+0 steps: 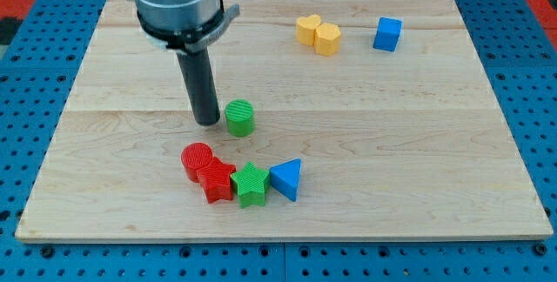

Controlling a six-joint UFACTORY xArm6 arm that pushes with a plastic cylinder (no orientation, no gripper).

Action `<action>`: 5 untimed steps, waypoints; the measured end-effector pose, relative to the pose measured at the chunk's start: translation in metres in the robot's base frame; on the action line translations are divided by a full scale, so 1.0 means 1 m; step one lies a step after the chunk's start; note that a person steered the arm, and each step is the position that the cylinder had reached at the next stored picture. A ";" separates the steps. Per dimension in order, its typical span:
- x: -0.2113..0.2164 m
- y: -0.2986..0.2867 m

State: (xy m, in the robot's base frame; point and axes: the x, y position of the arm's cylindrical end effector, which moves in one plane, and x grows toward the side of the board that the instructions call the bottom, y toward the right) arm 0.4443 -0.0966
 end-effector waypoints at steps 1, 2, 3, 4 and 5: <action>-0.042 0.014; -0.048 0.023; 0.006 0.027; 0.023 0.027; -0.003 0.027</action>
State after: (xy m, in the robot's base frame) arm 0.4409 -0.0694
